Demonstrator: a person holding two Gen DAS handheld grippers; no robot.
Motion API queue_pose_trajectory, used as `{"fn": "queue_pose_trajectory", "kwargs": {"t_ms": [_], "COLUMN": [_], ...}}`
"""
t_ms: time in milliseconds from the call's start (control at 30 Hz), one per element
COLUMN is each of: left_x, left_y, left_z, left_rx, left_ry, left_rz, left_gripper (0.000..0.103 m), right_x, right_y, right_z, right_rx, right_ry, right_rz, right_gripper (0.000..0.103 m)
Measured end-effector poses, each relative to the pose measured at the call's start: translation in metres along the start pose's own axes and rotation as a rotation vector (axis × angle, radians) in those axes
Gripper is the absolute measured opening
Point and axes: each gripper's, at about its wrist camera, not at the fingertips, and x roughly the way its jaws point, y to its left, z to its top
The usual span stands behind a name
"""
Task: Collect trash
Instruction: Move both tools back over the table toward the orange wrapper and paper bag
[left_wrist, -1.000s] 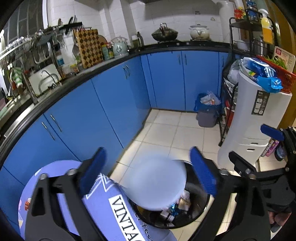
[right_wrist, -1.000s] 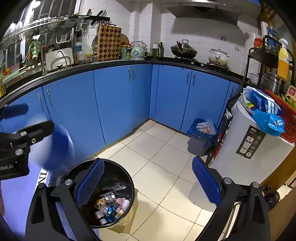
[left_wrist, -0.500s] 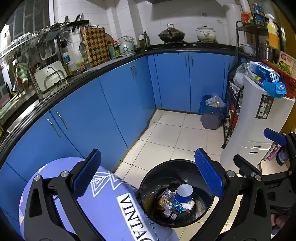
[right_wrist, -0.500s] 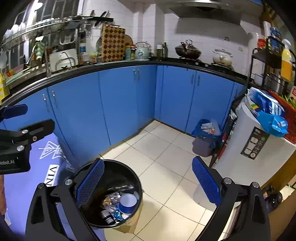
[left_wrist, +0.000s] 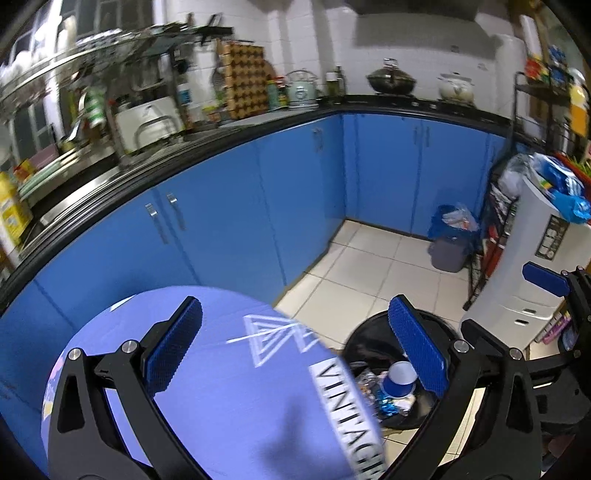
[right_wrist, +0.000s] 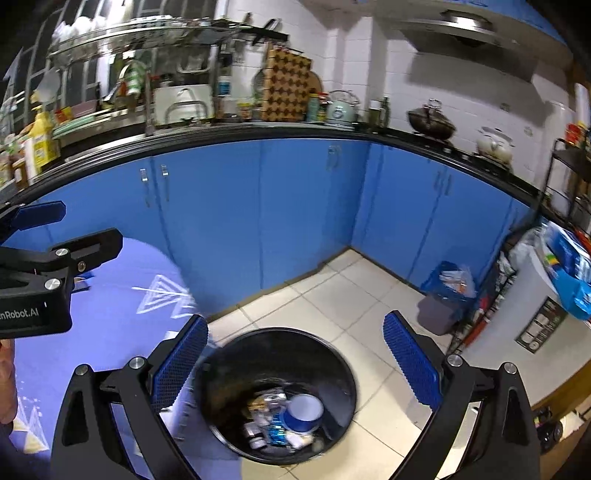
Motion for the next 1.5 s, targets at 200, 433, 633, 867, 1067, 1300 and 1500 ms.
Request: {"fn": "queue_pose_trajectory", "kwargs": {"t_ms": [200,433,633,867,1067,1300,1500], "left_x": [-0.004,-0.010,-0.016,-0.016,-0.012,0.009,0.035], "left_y": [0.061,0.130,0.185,0.241,0.279,0.309,0.320], "left_z": [-0.014,-0.038,-0.061,-0.088,-0.112,-0.141,-0.152], "left_rx": [-0.082,-0.154,-0.221,-0.296,-0.347,-0.364,-0.346], "left_ry": [0.020,0.040,0.060,0.092,0.116,0.180,0.234], "left_rz": [0.061,0.137,0.188,0.228,0.251,0.242,0.214], "left_gripper": [0.099,0.099,0.099,0.099,0.099,0.099,0.099], "right_x": [0.009,0.022,0.033,0.046,0.060,0.086,0.112], "right_y": [0.056,0.121,0.173,0.229,0.262,0.299,0.322], "right_z": [0.011,0.022,0.028,0.028,0.026,0.023,0.019], "right_rx": [-0.075,-0.142,-0.194,-0.266,-0.303,-0.316,-0.317], "right_ry": [0.008,0.021,0.041,0.064,0.096,0.151,0.199], "right_rz": [0.063,0.144,0.207,0.253,0.290,0.338,0.364], "right_gripper": [0.093,0.093,0.093,0.093,0.093,0.093,0.093]}}
